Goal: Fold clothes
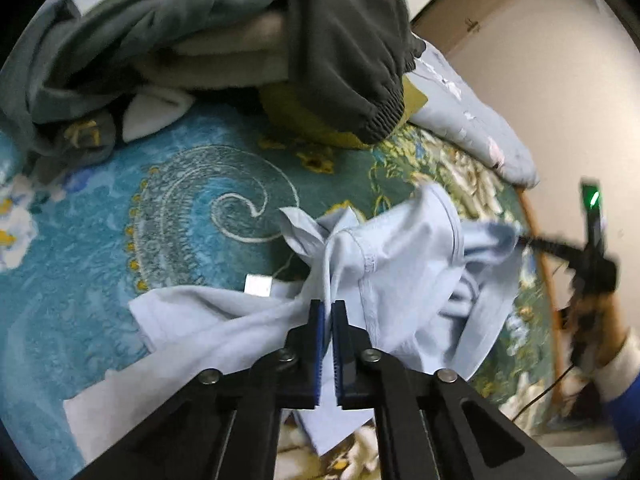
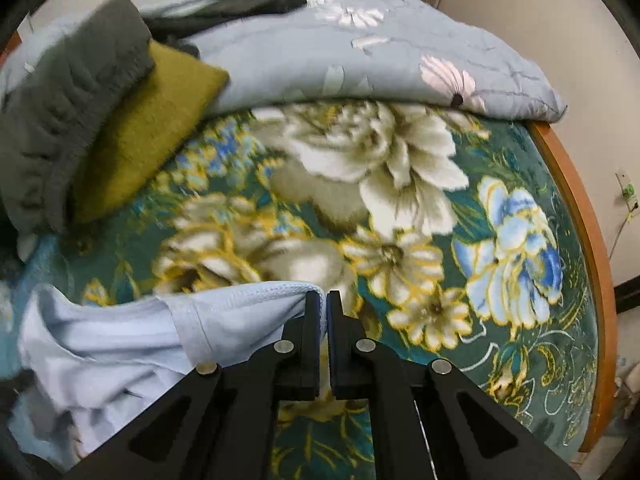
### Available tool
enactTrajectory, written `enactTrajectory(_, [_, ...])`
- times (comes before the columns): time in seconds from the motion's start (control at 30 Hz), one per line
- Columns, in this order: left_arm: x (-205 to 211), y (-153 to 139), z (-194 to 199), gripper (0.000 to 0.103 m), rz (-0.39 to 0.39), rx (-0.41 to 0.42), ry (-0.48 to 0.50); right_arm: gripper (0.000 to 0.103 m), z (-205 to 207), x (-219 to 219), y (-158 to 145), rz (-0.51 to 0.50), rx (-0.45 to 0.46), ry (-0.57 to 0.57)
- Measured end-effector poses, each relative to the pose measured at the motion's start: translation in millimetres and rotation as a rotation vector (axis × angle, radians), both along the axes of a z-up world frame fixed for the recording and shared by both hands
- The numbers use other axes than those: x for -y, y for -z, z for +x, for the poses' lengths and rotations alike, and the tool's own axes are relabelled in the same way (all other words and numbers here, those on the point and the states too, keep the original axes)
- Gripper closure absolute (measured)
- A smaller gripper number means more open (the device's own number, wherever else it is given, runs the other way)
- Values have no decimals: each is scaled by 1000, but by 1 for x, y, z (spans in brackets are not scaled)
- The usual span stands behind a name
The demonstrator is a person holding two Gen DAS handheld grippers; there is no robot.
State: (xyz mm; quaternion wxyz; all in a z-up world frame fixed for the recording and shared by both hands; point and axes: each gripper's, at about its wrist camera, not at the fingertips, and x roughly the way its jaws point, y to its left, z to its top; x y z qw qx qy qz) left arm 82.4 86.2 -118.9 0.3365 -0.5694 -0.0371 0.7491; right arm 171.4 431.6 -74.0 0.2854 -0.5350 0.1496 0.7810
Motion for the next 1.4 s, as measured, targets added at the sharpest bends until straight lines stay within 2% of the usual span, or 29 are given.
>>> enactTrajectory(0.1, [10, -11, 4, 100, -12, -40, -72, 100, -3, 10, -27, 6, -83, -30])
enactTrajectory(0.2, [23, -40, 4, 100, -23, -131, -130, 100, -10, 27, -62, 34, -180, -93])
enactTrajectory(0.3, [36, -88, 4, 100, -8, -267, -144, 100, -21, 46, -110, 77, -294, -161])
enactTrajectory(0.4, [52, -144, 9, 100, -39, -423, -171, 100, -27, 65, -169, 109, -442, -222])
enactTrajectory(0.53, [82, -222, 17, 100, -33, -607, -273, 100, -23, 91, -247, 155, -629, -300])
enactTrajectory(0.63, [104, -284, 38, 100, -22, -756, -330, 100, -10, 111, -298, 207, -748, -355])
enactTrajectory(0.7, [118, -323, 57, 100, -15, -857, -355, 100, 5, 126, -326, 249, -817, -386])
enactTrajectory(0.83, [142, -364, 93, 100, -4, -980, -369, 100, 37, 154, -362, 323, -902, -424])
enactTrajectory(0.93, [152, -367, 115, 100, -12, -1007, -384, 100, 56, 163, -362, 331, -895, -440])
enactTrajectory(1.03, [161, -353, 136, 100, -19, -984, -391, 100, 72, 166, -351, 304, -874, -446])
enactTrajectory(1.2, [171, -338, 165, 100, 41, -932, -374, 100, 92, 165, -333, 298, -818, -432])
enactTrajectory(1.4, [161, -363, 167, 100, 63, -924, -332, 100, 101, 158, -354, 342, -866, -426])
